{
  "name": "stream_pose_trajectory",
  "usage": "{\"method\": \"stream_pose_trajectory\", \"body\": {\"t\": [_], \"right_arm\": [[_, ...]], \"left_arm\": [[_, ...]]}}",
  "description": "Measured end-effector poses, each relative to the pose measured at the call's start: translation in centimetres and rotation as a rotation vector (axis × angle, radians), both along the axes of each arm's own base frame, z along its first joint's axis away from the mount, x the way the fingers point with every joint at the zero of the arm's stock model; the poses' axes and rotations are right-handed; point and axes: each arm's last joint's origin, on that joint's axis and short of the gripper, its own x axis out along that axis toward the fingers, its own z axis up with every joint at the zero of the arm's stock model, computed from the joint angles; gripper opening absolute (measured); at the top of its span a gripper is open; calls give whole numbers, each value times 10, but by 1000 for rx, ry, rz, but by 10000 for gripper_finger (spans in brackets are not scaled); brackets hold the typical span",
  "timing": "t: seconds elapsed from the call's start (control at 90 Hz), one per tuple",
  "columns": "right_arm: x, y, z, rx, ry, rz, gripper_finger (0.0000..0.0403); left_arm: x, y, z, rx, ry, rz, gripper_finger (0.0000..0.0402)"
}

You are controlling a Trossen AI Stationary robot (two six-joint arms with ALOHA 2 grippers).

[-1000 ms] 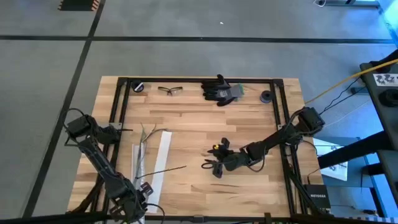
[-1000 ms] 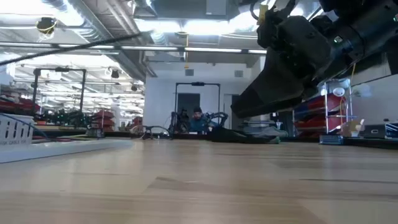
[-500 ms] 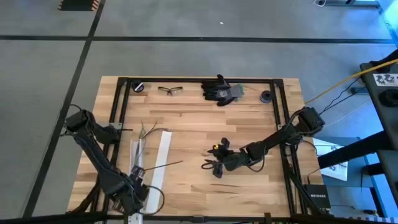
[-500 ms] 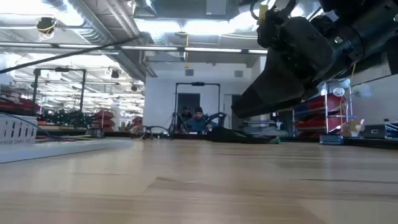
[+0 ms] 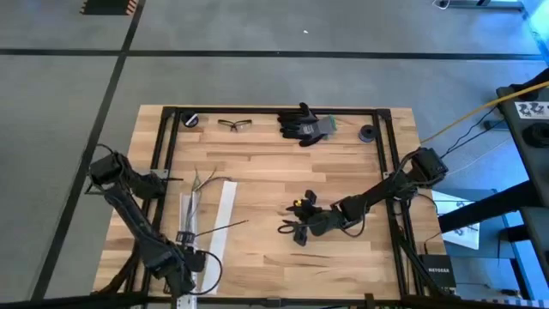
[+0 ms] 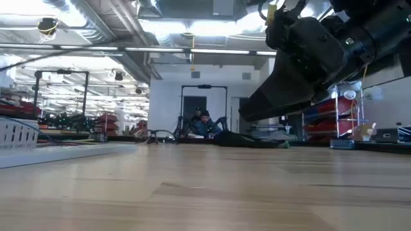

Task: Ziptie cables
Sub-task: Put the ziptied cables into the white cable duct, then move the white cable duct to the center of the table

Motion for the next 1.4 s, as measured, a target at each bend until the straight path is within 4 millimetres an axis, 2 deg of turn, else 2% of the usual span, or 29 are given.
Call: {"method": "stream_pose_trajectory", "body": {"t": [0.1,0.211,0.333,0.456,0.544,0.667,0.878,1.033,1.256,1.4], "right_arm": [[0,0,0,0,0,0,189],[0,0,0,0,0,0,189],[0,0,0,0,0,0,189],[0,0,0,0,0,0,189],[0,0,0,0,0,0,189],[0,0,0,8,2,10,189],[0,1,0,16,6,21,189],[0,1,0,15,6,21,189],[0,1,0,13,8,22,189],[0,1,0,12,9,23,189]], "left_arm": [[3,2,-8,2,2,4,147],[9,7,-8,-14,30,28,147],[18,10,6,-52,93,58,146],[18,14,27,-9,145,103,139],[13,20,42,45,168,209,134],[-3,27,50,124,176,502,132],[-26,27,40,200,88,933,132],[-28,34,29,234,-16,1140,132],[-30,41,17,258,-34,1291,132],[-29,41,2,190,-36,1336,132]]}}
